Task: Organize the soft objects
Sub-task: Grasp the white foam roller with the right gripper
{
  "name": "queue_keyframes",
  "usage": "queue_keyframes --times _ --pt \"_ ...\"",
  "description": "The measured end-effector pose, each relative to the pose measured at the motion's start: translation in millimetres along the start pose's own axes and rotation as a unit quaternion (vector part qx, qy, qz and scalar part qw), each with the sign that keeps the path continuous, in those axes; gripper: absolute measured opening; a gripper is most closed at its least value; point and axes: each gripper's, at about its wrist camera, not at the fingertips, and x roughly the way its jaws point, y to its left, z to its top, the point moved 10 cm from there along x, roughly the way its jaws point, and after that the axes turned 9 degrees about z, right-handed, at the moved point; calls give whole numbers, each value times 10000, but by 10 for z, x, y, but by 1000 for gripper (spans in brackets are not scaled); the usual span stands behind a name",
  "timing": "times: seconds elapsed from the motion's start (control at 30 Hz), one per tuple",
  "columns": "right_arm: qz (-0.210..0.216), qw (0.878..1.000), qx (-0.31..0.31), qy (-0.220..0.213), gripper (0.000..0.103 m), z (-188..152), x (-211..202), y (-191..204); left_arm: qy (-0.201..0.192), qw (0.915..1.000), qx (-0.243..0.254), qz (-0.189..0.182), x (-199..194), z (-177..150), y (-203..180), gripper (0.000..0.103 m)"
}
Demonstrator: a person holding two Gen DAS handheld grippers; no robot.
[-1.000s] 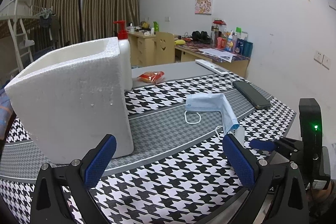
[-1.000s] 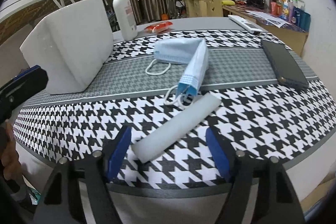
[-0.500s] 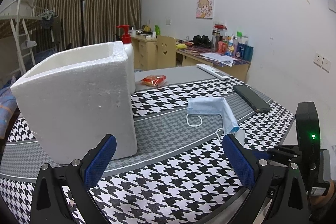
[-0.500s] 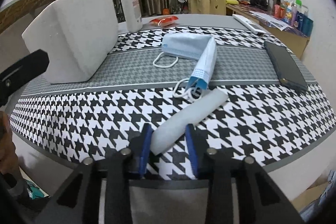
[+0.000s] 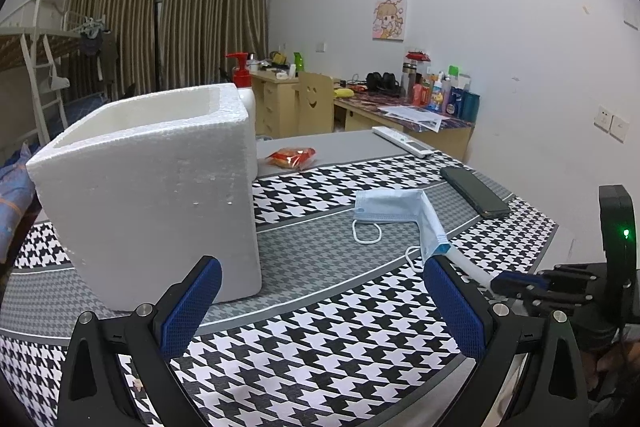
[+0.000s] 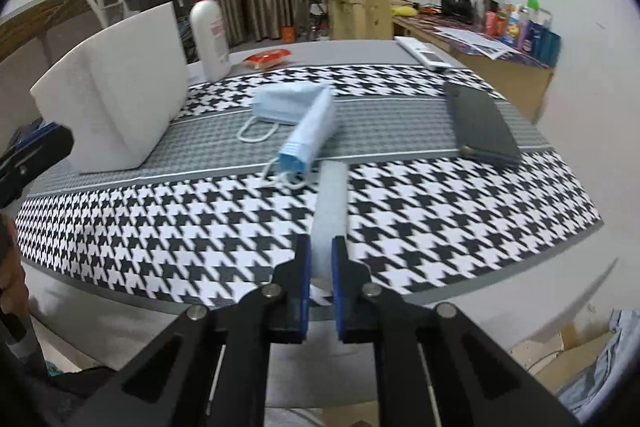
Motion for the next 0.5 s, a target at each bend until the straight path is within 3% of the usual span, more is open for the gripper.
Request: queue_keyframes --times 0.2,0.37,0.5 --pt "94 10000 7 21 16 36 94 13 -4 10000 50 -4 -4 1 -21 101" --pt "78 10000 -31 40 39 46 160 8 8 10000 60 15 5 6 -20 101" --pt "76 10000 -23 25 40 59 185 -12 12 10000 92 10 13 9 -40 101"
